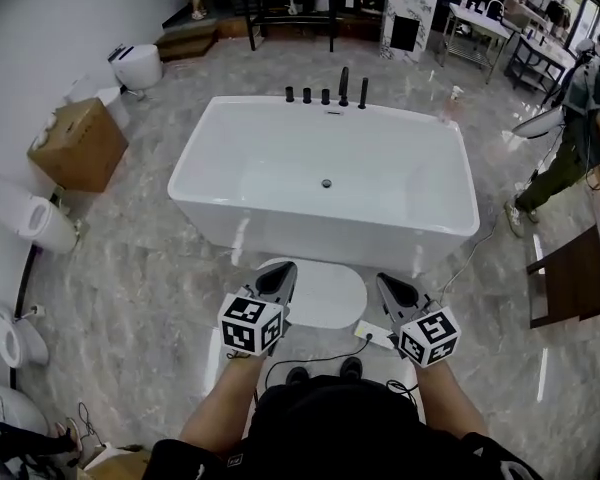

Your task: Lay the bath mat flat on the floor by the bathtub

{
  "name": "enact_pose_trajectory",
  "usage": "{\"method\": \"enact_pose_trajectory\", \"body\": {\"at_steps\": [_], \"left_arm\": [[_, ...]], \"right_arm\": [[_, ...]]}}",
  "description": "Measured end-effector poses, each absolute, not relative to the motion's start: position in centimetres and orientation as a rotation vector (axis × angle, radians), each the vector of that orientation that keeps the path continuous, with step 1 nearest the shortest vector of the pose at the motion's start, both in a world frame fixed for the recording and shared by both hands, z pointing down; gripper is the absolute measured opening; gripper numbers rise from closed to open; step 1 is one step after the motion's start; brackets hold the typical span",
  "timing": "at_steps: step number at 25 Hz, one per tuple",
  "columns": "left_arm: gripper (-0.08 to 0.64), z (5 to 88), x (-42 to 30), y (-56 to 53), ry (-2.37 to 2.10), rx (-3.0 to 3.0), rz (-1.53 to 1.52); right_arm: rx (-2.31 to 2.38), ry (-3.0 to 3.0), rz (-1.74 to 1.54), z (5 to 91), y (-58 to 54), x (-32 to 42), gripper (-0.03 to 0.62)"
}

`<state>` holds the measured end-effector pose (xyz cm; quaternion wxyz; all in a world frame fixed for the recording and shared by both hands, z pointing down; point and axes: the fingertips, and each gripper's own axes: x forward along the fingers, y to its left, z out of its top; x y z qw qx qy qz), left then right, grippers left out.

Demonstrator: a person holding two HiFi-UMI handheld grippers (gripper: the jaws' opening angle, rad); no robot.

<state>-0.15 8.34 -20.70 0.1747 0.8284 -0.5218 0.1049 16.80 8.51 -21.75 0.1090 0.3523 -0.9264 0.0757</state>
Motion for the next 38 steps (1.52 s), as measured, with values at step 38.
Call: {"method": "enact_pose_trajectory", "body": {"at_steps": [38], "left_arm": [[0.011, -27.9, 0.9, 2.1, -1.686, 2.425, 0.212]], "right_arm": [[1.176, -2.834, 0.239, -26.3, 0.5, 23.7, 0.012]]}}
